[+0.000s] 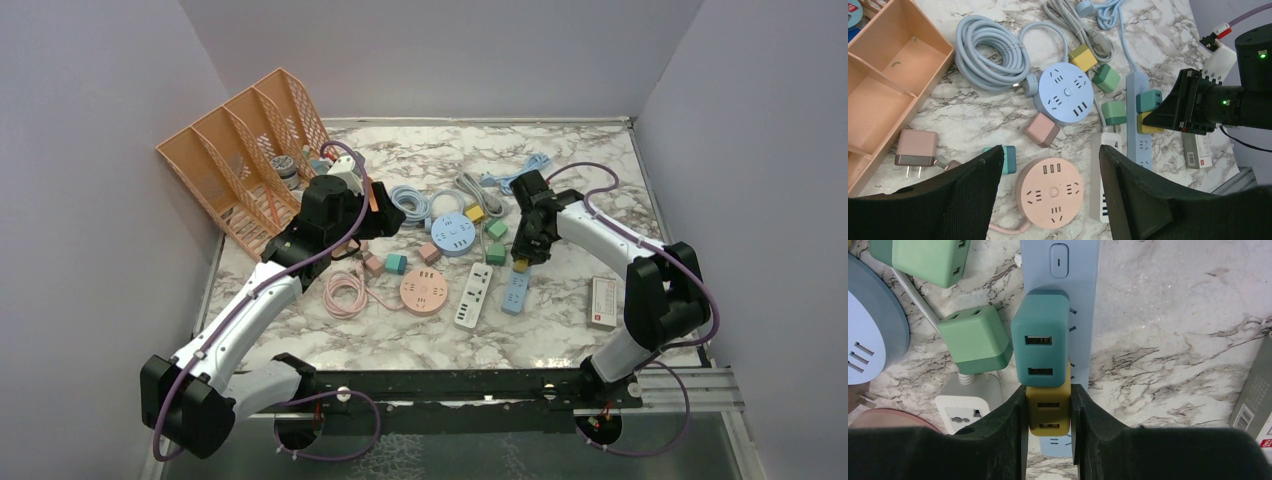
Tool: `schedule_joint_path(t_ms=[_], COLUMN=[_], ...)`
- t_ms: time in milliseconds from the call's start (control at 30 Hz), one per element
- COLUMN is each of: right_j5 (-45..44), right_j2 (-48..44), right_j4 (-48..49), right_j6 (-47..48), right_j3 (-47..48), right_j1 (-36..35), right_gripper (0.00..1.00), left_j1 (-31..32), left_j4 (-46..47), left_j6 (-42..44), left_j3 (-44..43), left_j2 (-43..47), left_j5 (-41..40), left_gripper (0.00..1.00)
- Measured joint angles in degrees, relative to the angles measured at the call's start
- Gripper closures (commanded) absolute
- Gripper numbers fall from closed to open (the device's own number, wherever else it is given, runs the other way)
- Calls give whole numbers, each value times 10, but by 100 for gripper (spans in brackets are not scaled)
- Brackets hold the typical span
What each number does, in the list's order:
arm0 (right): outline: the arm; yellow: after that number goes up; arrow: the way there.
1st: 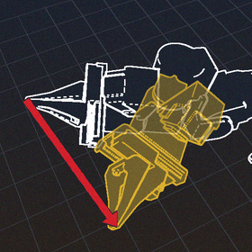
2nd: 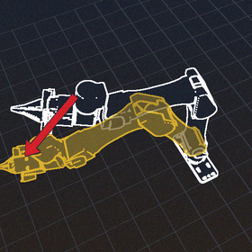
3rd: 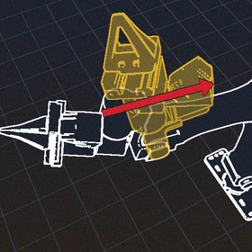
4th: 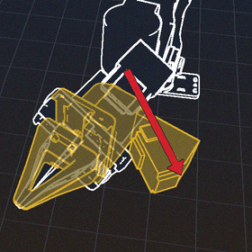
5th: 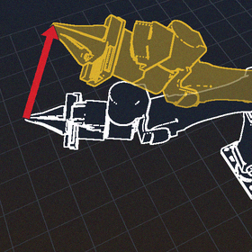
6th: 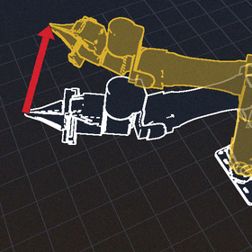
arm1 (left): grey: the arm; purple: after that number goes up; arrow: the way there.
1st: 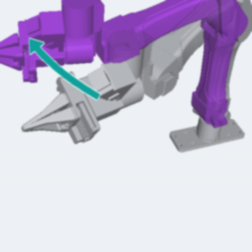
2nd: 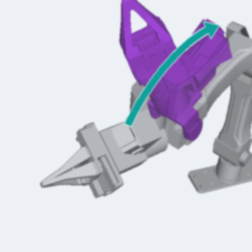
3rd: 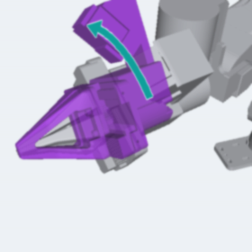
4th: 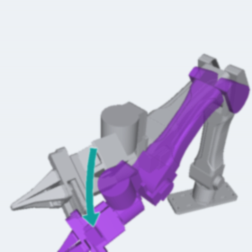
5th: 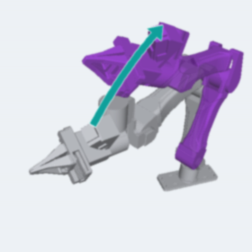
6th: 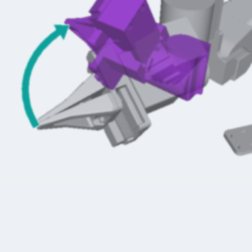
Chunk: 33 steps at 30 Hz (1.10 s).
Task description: Insert the plug
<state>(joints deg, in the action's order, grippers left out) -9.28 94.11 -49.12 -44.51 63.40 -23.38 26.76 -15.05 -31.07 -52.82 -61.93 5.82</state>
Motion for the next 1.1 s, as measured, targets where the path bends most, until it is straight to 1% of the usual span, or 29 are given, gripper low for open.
schedule_joint_path(t_ms=[467,500,567,600,700,733,900,1100], right_j5=[-1,-1,-3,-5,-11,-12,-28,-25], right_j2=[2,3,7,9,10,10,11,-39], right_j4=[13,11,4,-1,-17,-22,-35,-33], right_j6=[12,14,17,18,20,20,23,46], right_j3=[-5,-3,4,11,29,33,52,102], right_j1=[0,0,0,0,0,-1,-1,-1], right_gripper=[99,97,88,82,56,51,43,42], left_j1=[0,0,0,0,0,0,0,0], left_j4=[0,0,0,0,0,0,0,0], left_j6=[2,2,2,2,2,2,2,2], left_j3=[0,0,0,0,0,0,-3,-20], left_j2=[-9,-10,-12,-13,-14,-15,-21,-33], left_j5=[-3,-3,-3,-3,-3,-3,-3,-3], left_gripper=[28,28,28,28,28,27,26,25])
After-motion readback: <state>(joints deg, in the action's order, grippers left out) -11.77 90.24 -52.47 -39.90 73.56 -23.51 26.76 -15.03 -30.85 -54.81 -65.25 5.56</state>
